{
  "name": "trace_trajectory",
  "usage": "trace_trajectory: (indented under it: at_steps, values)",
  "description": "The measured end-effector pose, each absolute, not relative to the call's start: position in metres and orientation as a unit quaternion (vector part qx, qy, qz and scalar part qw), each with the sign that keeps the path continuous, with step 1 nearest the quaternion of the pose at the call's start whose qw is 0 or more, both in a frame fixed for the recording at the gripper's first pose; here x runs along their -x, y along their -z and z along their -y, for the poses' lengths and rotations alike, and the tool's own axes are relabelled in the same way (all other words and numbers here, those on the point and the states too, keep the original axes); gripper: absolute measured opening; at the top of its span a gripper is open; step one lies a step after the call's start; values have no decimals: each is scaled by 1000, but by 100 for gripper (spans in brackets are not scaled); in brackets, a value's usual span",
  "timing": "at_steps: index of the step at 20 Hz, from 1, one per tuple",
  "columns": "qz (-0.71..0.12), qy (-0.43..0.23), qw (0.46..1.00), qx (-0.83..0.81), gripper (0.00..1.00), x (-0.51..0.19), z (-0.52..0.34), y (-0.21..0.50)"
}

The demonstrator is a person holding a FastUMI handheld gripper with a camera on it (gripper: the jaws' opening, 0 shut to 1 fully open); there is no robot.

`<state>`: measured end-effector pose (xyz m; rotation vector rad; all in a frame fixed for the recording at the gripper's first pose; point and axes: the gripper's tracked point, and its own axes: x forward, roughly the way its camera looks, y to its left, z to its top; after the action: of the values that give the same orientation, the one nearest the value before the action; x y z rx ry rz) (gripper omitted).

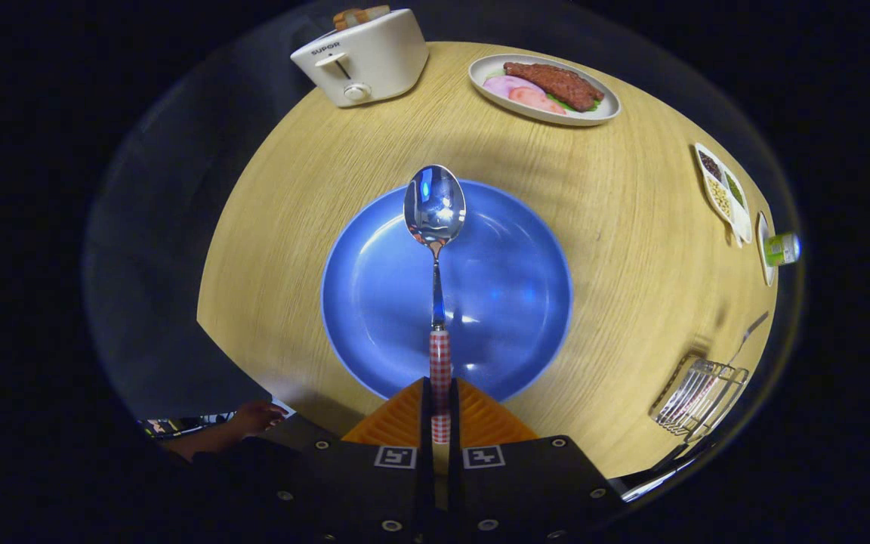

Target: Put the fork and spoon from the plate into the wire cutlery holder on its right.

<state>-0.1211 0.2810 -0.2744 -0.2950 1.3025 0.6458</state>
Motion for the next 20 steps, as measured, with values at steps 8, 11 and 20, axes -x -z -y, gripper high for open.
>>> trace_trajectory:
  at_steps: [8, 11, 20]
  values:
    - [-610, -210, 756, 111, 8, 103, -131, 240]
    - [-618, -176, 758, 109, 8, 101, -72, 234]
    - [-678, -154, 704, 143, 8, 116, 20, 240]
